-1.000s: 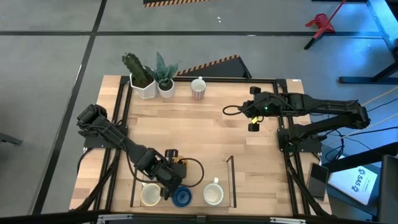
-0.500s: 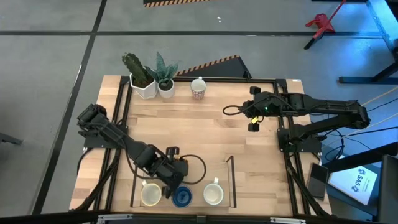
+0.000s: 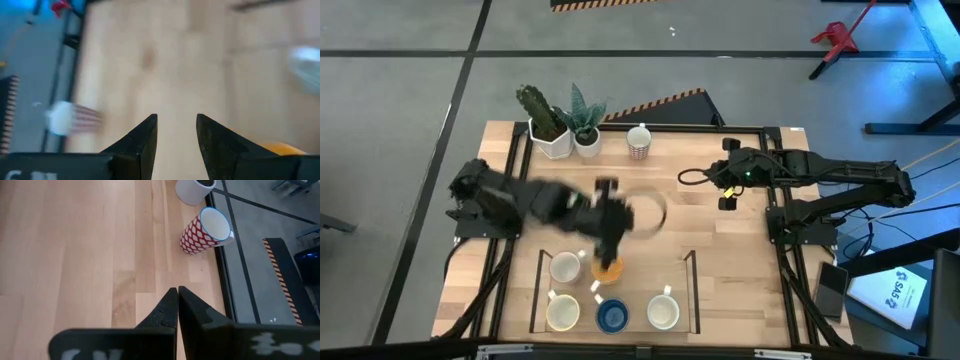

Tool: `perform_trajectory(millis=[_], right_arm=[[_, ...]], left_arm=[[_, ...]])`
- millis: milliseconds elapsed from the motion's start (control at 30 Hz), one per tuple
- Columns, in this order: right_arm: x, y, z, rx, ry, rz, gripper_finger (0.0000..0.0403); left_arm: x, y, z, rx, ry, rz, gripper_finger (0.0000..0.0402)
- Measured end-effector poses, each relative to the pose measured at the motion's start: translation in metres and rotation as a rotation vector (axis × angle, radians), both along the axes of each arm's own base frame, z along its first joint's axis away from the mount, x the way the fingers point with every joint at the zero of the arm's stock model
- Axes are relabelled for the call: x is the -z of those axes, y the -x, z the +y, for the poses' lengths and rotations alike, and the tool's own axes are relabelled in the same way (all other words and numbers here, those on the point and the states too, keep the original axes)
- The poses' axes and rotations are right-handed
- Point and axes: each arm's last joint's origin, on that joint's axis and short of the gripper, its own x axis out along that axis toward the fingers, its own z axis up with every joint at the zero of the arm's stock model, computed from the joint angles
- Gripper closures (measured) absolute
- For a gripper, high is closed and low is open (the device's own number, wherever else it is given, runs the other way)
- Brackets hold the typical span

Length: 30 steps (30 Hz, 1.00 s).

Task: Place coffee mugs
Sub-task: Put the red patterned cup on the shelf

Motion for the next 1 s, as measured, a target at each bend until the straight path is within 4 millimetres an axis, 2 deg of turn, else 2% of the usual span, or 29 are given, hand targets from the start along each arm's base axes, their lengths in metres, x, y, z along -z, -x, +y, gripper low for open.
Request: perform_trajectory(millis=[100, 233, 367, 467, 700, 800, 1000], right_arm=[[0.0, 0.0, 0.0, 0.001, 0.001, 0.0, 0.0403], [0.0, 0.0, 0.0, 0.0, 0.001, 0.002, 0.0403], [0.0, 0.0, 0.0, 0.0, 0.001, 0.006, 0.0403], [0.001, 0.001, 0.0, -0.001, 0.001, 0.013, 0.0403], [0.002, 0.002, 0.0, -0.021, 0.019, 0.042, 0.0403], [0.002, 0.002, 0.0, -0.022, 0.019, 0.043, 0.0403], [0.002, 0.002, 0.0, -0.021, 0.02, 0.042, 0.0403]], left_arm=[[-0.005, -0.016, 0.046, -0.004, -0.021, -0.014, 0.0271], [0.002, -0.034, 0.108, 0.016, -0.041, -0.042, 0.0271], [0.026, -0.041, 0.173, -0.006, 0.037, -0.078, 0.0271], [0.049, -0.04, 0.207, -0.016, 0.089, -0.098, 0.0271], [0.102, -0.035, 0.246, -0.026, 0.193, -0.056, 0.0271], [0.11, -0.039, 0.251, 0.016, 0.261, -0.065, 0.0271], [0.114, -0.046, 0.244, 0.071, 0.296, -0.071, 0.0271]])
